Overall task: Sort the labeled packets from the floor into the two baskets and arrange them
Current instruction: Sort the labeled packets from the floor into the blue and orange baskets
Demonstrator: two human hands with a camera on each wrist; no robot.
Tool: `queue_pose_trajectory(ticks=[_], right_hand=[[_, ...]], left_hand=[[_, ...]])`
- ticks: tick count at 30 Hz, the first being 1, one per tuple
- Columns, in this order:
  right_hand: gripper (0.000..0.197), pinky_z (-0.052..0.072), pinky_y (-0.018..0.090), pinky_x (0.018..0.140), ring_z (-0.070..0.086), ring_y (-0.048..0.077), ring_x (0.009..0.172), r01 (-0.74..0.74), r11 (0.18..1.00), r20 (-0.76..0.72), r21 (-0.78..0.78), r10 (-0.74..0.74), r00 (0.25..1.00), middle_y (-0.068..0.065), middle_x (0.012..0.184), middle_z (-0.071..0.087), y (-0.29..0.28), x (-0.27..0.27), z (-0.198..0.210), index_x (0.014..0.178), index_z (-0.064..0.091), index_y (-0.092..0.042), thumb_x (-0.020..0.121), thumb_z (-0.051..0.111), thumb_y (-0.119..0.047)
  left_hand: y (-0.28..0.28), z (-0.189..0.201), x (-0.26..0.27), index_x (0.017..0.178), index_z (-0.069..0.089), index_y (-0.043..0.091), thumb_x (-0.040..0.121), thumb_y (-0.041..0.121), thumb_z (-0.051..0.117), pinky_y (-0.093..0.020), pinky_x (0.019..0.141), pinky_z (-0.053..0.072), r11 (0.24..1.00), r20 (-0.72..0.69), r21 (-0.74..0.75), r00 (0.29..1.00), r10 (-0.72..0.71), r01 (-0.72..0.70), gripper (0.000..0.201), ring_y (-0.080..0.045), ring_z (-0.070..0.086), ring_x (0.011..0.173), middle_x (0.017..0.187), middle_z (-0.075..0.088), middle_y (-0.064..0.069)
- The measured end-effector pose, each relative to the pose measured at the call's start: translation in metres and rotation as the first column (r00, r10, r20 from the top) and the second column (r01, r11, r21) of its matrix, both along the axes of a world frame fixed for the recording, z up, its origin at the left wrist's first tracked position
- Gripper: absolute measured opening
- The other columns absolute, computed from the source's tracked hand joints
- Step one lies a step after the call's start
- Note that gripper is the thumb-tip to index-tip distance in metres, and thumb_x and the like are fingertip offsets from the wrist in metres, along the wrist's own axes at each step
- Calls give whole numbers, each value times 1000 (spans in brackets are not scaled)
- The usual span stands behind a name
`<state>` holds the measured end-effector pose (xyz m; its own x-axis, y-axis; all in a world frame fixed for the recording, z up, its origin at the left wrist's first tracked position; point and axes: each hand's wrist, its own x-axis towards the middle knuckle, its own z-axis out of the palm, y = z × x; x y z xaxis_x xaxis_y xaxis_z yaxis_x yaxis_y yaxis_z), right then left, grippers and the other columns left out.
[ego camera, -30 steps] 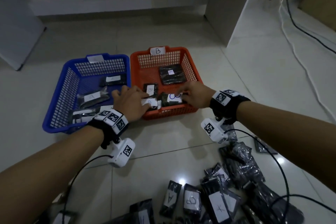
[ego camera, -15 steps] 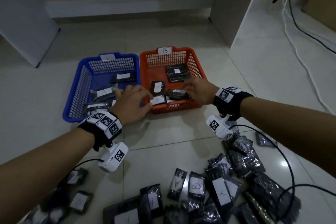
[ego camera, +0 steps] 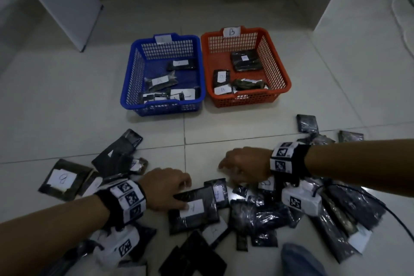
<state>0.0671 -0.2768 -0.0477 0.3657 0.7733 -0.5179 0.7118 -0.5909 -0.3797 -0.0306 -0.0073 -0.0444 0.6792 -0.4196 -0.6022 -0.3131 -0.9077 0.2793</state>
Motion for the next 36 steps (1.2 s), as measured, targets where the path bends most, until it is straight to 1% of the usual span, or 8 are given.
queue_pose_trajectory(ticks=[6,10,17,23,27,30,33,36], right_hand=[[47,46,38,90,56,25,107,9,999,83,-35,-6,997,3,119,56,25,-30,-9,123,60,-23,83,69,-48],[24,55,36,85,67,16,85,222,975,-184,-19,-222,958,-3,98,72,33,-17,0,99,62,-23,81,78,-26],[25,48,21,66,59,5,72,433,901,-265,38,-408,873,-6,89,67,34,4,0,92,62,-26,80,83,-25],[18,43,12,56,61,1,63,521,853,-329,22,-486,810,-2,84,73,38,-1,-2,89,63,-21,82,78,-13],[15,54,29,65,64,15,69,626,777,-405,67,-552,729,2,78,72,40,-3,2,84,62,-16,83,72,-5],[16,57,35,64,67,24,77,713,693,-488,107,-589,644,10,82,72,40,-3,10,91,60,-12,85,70,-2],[32,55,31,59,66,27,78,773,630,-598,80,-590,543,14,85,69,40,-2,20,113,56,-17,88,68,0],[41,54,28,59,68,23,76,788,613,-652,62,-573,497,10,80,69,43,2,29,126,56,-23,93,59,1]], left_hand=[[3,-16,-18,140,41,27,95,44,56,-32,91,38,999,38,-13,998,-41,42,50,-20,53,117,132,53,5],[12,-15,-9,113,61,20,97,26,52,-27,83,42,986,10,-136,995,98,-96,19,-17,56,100,108,53,5],[24,-10,-23,124,50,33,88,44,66,-29,89,49,976,-69,-132,984,163,-171,41,-7,55,102,111,58,17],[18,-19,-43,125,46,30,87,43,64,-29,84,39,990,35,-81,992,120,-117,44,-16,59,102,112,63,6],[19,-14,-37,118,58,21,92,32,62,-24,84,36,972,-64,-163,985,163,-172,29,-16,54,100,107,53,1],[25,-2,-23,103,59,26,95,25,60,-27,84,46,895,-92,-298,943,321,-333,8,-16,58,97,103,59,0],[30,11,-11,95,55,26,94,22,62,-19,63,49,731,-97,-423,829,551,-536,9,-4,61,72,88,64,2],[34,24,0,104,54,23,95,23,64,-28,70,55,542,-128,-536,697,706,-647,14,-13,67,84,97,68,-1]])
